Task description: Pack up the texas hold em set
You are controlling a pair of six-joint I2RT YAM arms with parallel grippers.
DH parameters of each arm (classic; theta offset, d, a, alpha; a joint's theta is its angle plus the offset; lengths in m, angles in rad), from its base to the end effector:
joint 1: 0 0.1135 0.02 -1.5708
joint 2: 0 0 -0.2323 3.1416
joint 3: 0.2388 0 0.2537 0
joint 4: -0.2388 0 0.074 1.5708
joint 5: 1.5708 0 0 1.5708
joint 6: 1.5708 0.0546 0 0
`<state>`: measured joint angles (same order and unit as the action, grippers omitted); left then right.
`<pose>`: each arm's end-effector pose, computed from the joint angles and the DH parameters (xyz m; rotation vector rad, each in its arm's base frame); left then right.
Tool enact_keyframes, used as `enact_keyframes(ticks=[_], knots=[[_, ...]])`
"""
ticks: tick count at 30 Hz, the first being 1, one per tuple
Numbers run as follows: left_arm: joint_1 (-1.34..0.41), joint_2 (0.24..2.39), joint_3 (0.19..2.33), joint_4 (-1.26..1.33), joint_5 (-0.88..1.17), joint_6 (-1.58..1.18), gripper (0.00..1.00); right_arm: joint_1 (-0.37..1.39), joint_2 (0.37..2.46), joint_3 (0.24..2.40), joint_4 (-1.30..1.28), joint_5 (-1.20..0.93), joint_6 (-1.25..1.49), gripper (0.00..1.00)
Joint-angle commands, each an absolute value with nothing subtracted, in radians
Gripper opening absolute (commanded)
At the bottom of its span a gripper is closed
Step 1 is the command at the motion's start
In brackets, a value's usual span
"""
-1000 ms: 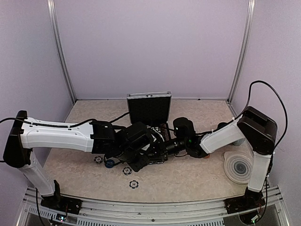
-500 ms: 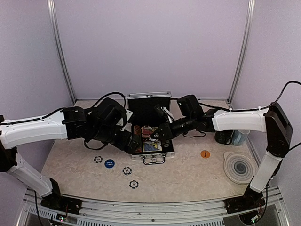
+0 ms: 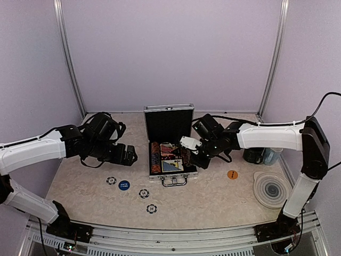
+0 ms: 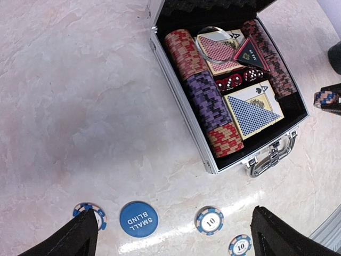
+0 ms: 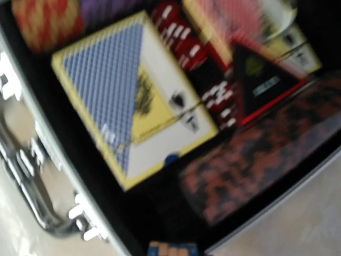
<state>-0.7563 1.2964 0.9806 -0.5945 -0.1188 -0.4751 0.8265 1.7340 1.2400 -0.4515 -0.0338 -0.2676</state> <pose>0.2144 -0.1934 0.2163 0.3012 2.4931 -0.3752 0.2551 0.2796 0.1744 -1.3313 2.1592 0.2674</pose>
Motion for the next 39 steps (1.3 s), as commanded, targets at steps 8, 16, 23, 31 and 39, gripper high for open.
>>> enact_keyframes(ticks=[8, 16, 23, 31, 39], knots=[[-0.715, 1.244, 0.939, -0.553, -0.080, -0.514, 0.99, 0.906, 1.771, 1.246, -0.475, 0.168, -0.394, 0.00], [-0.715, 1.249, 0.938, -0.548, -0.076, -0.517, 0.99, 0.916, 1.837, 1.252, -0.455, 0.219, -0.402, 0.00], [-0.714, 1.249, 0.932, -0.546, -0.077, -0.522, 0.99, 0.917, 1.865, 1.265, -0.432, 0.232, -0.420, 0.00], [-0.713, 1.266, 0.937, -0.541, -0.070, -0.524, 0.99, 0.919, 1.900, 1.276, -0.420, 0.224, -0.436, 0.00], [-0.713, 1.288, 0.958, -0.545, -0.069, -0.528, 0.99, 0.923, 1.902, 1.269, -0.412, 0.307, -0.445, 0.34]])
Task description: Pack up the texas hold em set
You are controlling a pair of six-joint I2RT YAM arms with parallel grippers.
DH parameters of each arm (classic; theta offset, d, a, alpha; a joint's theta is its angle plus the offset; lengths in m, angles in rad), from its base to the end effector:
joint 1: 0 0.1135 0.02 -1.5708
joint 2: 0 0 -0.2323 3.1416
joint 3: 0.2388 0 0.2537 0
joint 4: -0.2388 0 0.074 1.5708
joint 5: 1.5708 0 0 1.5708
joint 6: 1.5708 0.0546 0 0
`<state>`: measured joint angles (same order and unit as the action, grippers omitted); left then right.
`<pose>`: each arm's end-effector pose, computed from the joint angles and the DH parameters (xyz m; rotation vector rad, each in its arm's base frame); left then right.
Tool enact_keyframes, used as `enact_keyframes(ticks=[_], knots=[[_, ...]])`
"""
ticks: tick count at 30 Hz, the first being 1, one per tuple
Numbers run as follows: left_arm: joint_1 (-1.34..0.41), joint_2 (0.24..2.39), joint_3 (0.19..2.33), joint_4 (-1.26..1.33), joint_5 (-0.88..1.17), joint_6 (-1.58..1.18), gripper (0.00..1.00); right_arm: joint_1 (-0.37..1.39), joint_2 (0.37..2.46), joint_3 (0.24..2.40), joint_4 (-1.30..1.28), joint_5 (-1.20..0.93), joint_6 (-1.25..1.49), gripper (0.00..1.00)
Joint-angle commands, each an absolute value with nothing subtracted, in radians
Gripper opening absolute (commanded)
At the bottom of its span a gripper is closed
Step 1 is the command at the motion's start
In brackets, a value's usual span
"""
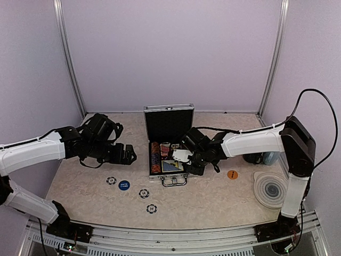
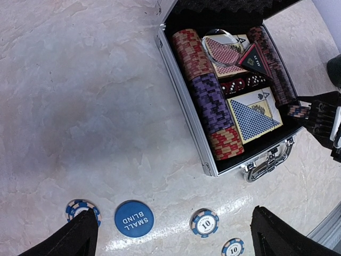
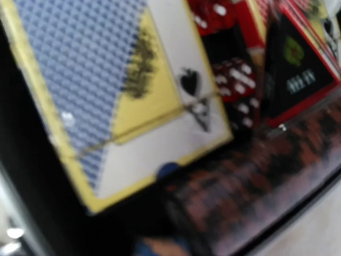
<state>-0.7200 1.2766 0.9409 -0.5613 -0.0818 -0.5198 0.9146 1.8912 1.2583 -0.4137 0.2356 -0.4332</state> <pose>0.2174 -0.1848 0.2109 0.2154 2.5051 -0.4278 0.2487 0.3020 0.1265 -1.5434 2.0637 -0.1313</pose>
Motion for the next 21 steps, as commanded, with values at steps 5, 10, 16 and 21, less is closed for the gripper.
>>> enact_keyframes(ticks=[5, 10, 16, 21], knots=[[-0.713, 1.297, 0.964, -0.539, -0.069, -0.534, 0.99, 0.926, 1.880, 1.246, -0.400, 0.390, -0.444, 0.67], [-0.715, 1.306, 0.973, -0.539, -0.069, -0.535, 0.99, 0.927, 1.863, 1.242, -0.417, 0.444, -0.431, 0.73], [-0.715, 1.304, 0.979, -0.541, -0.062, -0.539, 0.99, 0.927, 1.843, 1.236, -0.423, 0.512, -0.410, 0.75], [-0.715, 1.301, 0.970, -0.531, -0.062, -0.543, 0.99, 0.926, 1.837, 1.237, -0.396, 0.527, -0.405, 0.76]])
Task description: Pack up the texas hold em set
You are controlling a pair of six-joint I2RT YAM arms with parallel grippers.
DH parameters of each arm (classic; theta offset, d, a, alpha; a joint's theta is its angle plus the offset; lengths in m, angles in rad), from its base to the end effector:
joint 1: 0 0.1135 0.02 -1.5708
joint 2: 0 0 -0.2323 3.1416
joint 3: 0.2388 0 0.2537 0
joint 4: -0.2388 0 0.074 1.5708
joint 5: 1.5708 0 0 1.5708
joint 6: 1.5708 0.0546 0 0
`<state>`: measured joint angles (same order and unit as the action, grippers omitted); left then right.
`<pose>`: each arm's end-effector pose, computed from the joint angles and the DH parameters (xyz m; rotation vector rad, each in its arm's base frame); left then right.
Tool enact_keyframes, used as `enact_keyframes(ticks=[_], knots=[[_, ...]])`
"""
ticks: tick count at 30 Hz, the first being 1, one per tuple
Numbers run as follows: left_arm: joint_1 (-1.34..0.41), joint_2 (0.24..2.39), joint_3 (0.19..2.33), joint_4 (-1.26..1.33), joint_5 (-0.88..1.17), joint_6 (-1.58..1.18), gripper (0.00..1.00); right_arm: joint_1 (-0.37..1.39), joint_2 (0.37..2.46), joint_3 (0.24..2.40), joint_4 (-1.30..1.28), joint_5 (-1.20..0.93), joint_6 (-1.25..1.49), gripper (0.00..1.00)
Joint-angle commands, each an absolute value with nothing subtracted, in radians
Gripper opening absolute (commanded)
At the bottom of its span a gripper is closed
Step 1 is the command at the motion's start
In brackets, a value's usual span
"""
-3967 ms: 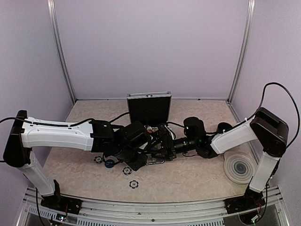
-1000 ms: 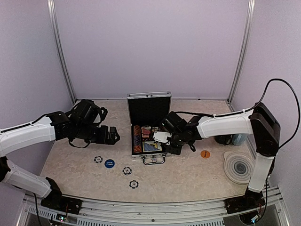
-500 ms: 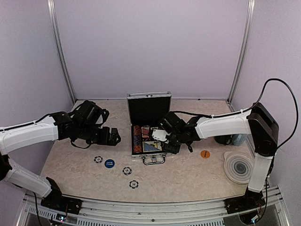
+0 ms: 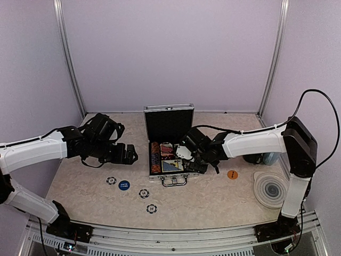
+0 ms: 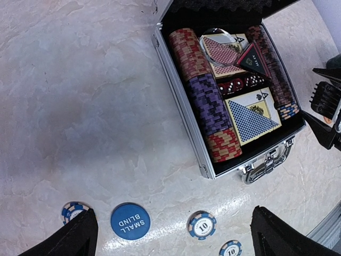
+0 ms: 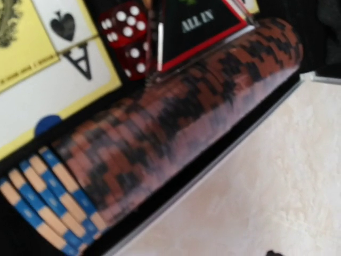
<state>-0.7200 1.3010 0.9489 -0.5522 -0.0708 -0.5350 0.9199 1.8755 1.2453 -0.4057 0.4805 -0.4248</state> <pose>0.2203 -0.1880 0.2077 0.2026 2.5188 -0.4411 0.2543 0.2923 0.1330 -1.4145 2.0442 -0.4226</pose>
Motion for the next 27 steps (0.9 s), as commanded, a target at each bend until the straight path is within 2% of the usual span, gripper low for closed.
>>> enact_keyframes(ticks=[1, 9, 12, 19, 27], knots=[[-0.716, 1.302, 0.968, -0.530, -0.056, -0.544, 0.99, 0.925, 1.836, 1.239, -0.395, 0.523, -0.402, 0.76], [-0.716, 1.294, 0.962, -0.553, -0.092, -0.541, 0.99, 0.925, 1.830, 1.272, -0.420, 0.494, -0.366, 0.77], [-0.713, 1.304, 0.970, -0.591, -0.147, -0.548, 0.99, 0.925, 1.809, 1.293, -0.424, 0.510, -0.347, 0.85], [-0.654, 1.356, 0.953, -0.662, -0.200, -0.596, 0.99, 0.925, 1.728, 1.311, -0.444, 0.490, -0.269, 0.99], [-0.520, 1.370, 0.883, -0.670, -0.130, -0.629, 0.99, 0.925, 1.671, 1.281, -0.434, 0.442, -0.208, 0.99]])
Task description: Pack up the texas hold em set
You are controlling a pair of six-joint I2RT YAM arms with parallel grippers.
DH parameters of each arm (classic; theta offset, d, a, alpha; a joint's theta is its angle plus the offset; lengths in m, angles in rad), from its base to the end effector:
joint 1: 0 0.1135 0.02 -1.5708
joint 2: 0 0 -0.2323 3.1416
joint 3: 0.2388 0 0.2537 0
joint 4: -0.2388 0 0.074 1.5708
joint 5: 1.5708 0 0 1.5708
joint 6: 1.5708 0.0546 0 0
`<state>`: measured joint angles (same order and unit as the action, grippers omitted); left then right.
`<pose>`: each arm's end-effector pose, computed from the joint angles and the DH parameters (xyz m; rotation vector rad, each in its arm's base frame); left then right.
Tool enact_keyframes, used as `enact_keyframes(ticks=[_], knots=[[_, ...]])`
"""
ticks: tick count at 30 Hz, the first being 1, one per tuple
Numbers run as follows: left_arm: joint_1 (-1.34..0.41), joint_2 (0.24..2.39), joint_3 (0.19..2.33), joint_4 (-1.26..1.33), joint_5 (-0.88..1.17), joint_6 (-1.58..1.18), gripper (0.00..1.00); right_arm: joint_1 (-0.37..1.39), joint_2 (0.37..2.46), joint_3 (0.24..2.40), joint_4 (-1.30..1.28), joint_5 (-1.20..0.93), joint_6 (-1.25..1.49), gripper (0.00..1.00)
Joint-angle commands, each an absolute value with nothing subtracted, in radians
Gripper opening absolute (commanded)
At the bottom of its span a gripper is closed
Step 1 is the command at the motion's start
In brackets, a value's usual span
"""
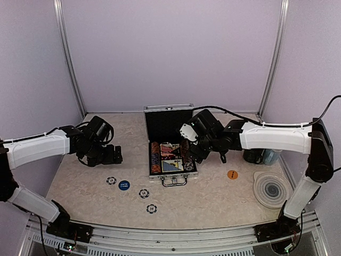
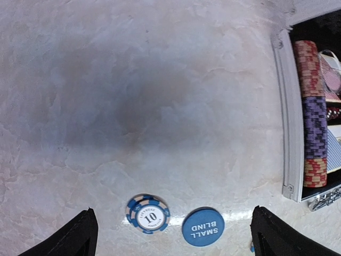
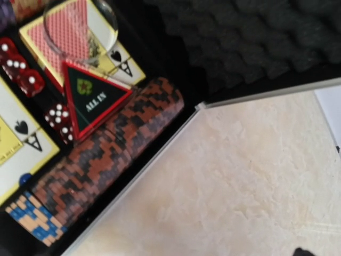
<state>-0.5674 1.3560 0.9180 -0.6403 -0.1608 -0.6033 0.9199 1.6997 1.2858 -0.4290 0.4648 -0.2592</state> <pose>0.2405 -0.1429 0.1776 -0.1007 2.6367 -0.1892 0.2506 0.2886 0.2080 -1.1079 2.0298 -0.2311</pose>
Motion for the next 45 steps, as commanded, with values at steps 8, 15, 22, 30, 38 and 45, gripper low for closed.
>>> enact_keyframes(ticks=[8, 15, 22, 30, 38, 45], knots=[[-0.508, 1.431, 0.827, -0.641, -0.100, -0.623, 0.94, 0.926, 1.671, 1.268, -0.429, 0.425, -0.192, 0.99], [-0.507, 1.490, 0.815, -0.613, -0.104, -0.611, 0.88, 0.928, 1.678, 1.264, -0.427, 0.412, -0.180, 0.99], [-0.506, 1.542, 0.806, -0.600, -0.080, -0.609, 0.82, 0.930, 1.673, 1.256, -0.421, 0.418, -0.181, 0.99], [-0.507, 1.599, 0.791, -0.565, -0.034, -0.609, 0.78, 0.930, 1.678, 1.242, -0.417, 0.421, -0.181, 0.99], [-0.506, 1.607, 0.770, -0.548, -0.020, -0.613, 0.62, 0.932, 1.680, 1.243, -0.410, 0.424, -0.185, 0.99], [-0.507, 1.581, 0.762, -0.546, -0.006, -0.612, 0.44, 0.933, 1.678, 1.258, -0.424, 0.429, -0.185, 0.99]])
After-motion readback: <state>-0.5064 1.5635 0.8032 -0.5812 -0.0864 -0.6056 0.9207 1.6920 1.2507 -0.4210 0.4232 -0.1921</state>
